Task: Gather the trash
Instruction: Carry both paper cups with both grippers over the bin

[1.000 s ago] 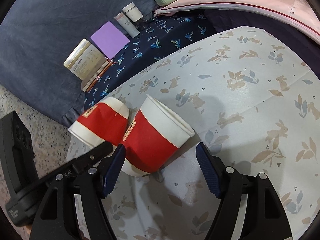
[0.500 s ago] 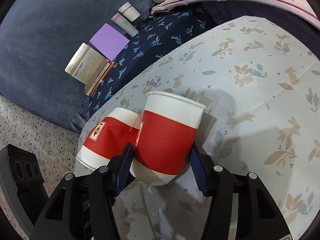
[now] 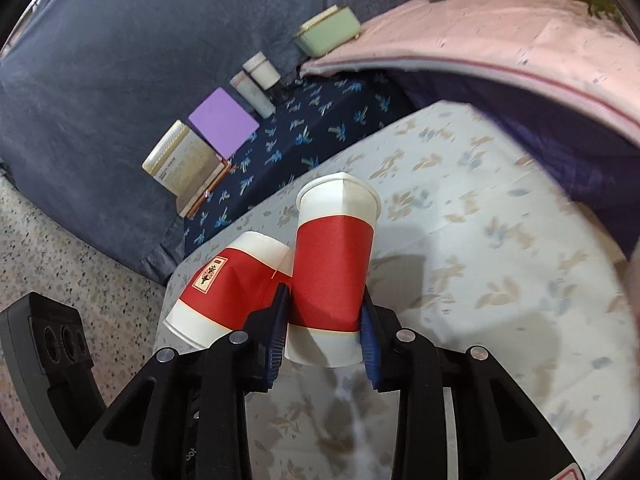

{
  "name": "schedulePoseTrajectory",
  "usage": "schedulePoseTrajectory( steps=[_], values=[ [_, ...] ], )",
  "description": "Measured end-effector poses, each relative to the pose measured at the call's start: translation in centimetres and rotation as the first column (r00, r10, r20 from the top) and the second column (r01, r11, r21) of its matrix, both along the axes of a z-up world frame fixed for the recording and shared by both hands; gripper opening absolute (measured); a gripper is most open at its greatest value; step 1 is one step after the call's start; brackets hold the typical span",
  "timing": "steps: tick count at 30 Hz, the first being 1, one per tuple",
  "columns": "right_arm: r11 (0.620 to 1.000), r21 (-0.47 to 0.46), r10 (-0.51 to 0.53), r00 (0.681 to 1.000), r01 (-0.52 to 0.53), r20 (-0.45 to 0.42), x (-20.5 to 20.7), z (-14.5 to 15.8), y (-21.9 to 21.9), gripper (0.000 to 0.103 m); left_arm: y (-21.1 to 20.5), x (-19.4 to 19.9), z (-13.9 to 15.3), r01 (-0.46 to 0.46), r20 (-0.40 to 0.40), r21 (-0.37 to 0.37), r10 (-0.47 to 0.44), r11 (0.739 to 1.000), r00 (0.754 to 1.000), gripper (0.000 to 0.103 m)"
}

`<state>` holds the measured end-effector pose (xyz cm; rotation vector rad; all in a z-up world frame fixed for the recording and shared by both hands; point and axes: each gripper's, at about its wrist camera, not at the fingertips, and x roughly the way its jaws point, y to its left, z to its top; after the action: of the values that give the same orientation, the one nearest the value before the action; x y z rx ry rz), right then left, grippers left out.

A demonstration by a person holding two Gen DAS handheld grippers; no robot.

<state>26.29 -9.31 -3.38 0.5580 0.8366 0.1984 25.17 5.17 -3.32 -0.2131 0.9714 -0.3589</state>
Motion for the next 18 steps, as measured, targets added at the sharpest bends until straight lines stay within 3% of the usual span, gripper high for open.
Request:
schedulePoseTrajectory(
  steps=[11,18],
  values=[
    [0.989,-0.050,-0.127,0.980,0.136,0.156,-8.1,7.6,-8.3,0.032,-8.2,-5.1,6.1,0.120,0.103,0.010,-0.121,0.993,0.987,0.002],
    [0.973,-0.056,-0.206,0.955,0.223,0.213,-12.9,10.2,-13.6,0.032,-13.4,-8.4,8.8,0.208,0.154,0.023,-0.209,0.978,0.966,0.003]
  ],
)
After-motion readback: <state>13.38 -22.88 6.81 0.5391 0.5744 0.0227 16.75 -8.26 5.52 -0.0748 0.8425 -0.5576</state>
